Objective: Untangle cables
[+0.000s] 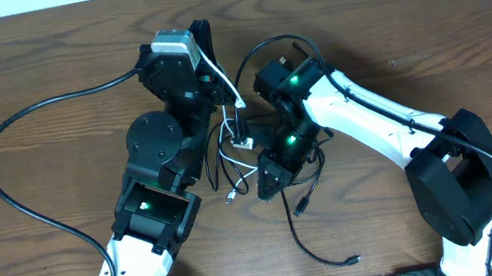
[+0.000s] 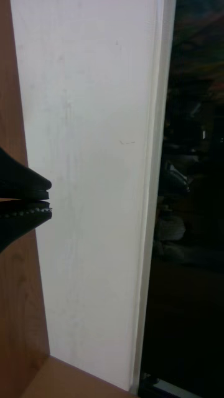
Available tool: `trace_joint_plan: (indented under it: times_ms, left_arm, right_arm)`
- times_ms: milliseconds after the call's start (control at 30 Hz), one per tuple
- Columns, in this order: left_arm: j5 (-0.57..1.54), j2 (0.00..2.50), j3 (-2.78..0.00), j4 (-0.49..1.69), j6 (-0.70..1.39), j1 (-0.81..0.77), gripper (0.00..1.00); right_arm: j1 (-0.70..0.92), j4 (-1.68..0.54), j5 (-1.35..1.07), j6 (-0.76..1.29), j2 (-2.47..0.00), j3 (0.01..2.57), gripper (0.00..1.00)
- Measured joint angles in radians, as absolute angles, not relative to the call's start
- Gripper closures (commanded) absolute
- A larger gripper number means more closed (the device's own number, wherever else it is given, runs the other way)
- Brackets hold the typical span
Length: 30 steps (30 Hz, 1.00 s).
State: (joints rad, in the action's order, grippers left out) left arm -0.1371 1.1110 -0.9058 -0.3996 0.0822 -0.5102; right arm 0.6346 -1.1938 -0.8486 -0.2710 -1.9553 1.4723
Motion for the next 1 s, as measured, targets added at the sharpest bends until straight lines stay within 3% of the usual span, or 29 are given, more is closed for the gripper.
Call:
trace_joint_plan:
  times_ms: [267, 467, 533, 733, 867, 1000]
  left_arm:
    - [-0.137, 1.111, -0.906, -0.455, 0.082, -0.51, 0.93]
    - [-0.137, 1.097, -0.906, -0.474, 0.085, -0.51, 0.92]
    - [-0.137, 1.082, -0.906, -0.476, 0.094, -0.51, 0.93]
    - [-0.122, 1.06, -0.906, -0.519, 0.109, -0.51, 0.92]
    - [-0.065, 1.06, -0.906, -0.562, 0.109, -0.51, 0.93]
    - [-0.02, 1.06, -0.906, -0.577, 0.109, -0.51, 0.93]
  right_arm:
    - [0.608, -1.047, -0.871, -0.26, -1.955, 1.472, 0.99]
    - [0.481, -0.825, -0.901, -0.113, -1.955, 1.473, 0.96]
    - [0.437, -0.75, -0.926, -0.066, -1.955, 1.473, 0.87]
    - [0.386, -0.605, -1.019, 0.012, -1.955, 1.473, 0.28]
    - [0.42, -0.525, -1.044, 0.019, -1.955, 1.473, 0.17]
    - [0.467, -0.446, -1.059, 0.021, -1.955, 1.473, 0.14]
